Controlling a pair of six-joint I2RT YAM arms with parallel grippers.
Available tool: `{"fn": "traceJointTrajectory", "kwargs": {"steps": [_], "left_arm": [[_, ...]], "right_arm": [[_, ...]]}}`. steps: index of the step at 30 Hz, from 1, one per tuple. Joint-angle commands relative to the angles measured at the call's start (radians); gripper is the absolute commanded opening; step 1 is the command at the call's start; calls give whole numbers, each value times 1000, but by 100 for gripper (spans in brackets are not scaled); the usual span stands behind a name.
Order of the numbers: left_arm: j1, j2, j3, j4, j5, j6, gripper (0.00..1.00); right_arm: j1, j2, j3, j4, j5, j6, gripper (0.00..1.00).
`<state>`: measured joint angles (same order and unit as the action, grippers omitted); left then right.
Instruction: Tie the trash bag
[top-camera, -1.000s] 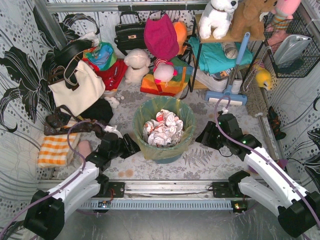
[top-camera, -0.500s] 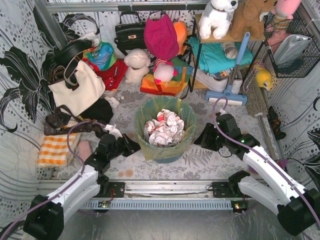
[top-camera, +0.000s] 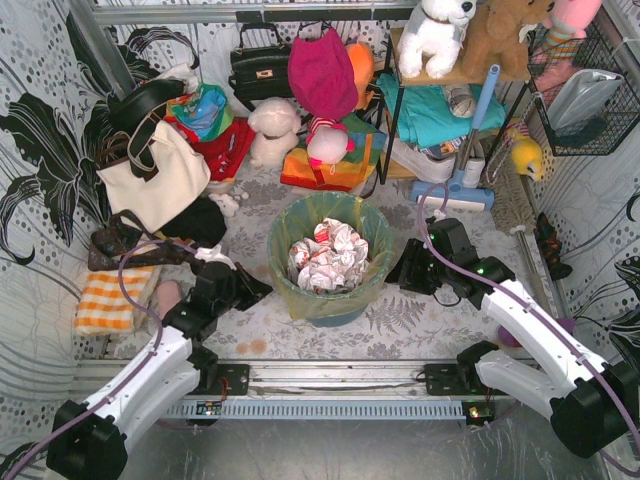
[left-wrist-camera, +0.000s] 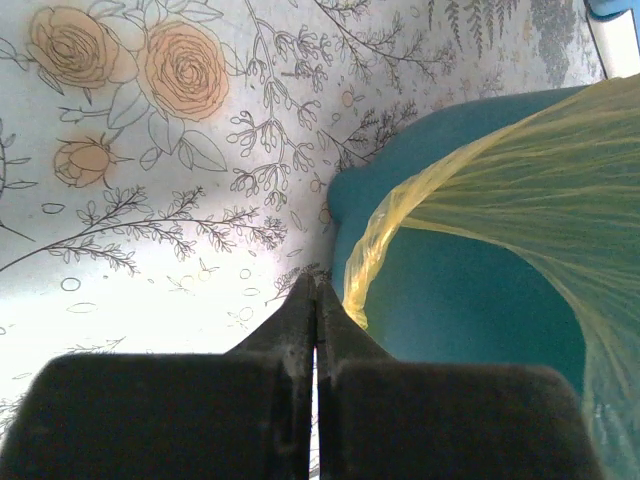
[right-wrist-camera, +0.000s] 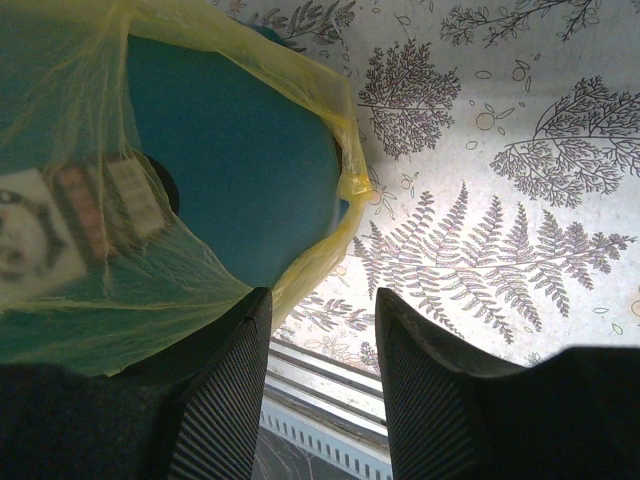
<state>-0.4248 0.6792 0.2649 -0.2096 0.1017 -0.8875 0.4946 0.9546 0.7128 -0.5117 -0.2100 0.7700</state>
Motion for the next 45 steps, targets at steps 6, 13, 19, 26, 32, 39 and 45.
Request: {"fn": "traceJointTrajectory", "kwargs": {"steps": [6, 13, 19, 26, 32, 39, 45], "left_arm": [[-3, 40, 57, 74, 124, 24, 9], [-1, 90, -15, 235, 205, -4, 39], [-2, 131, -63, 337, 211, -16, 37], [-1, 213, -81, 446, 210, -17, 36], [-2, 223, -70, 402, 156, -10, 3], [-2, 176, 88, -74, -124, 68, 0], [-3, 152, 140, -169, -202, 58, 0]], "right_arm": [[-4, -35, 38, -26, 17, -5, 46], [-4, -45, 66, -51, 52, -12, 46], [-5, -10, 122, -96, 74, -48, 46], [-4, 3, 135, -96, 82, -48, 45], [-4, 25, 146, -99, 73, -47, 45], [-5, 21, 140, -109, 95, -47, 46], [-5, 32, 128, -100, 91, -44, 45]]}}
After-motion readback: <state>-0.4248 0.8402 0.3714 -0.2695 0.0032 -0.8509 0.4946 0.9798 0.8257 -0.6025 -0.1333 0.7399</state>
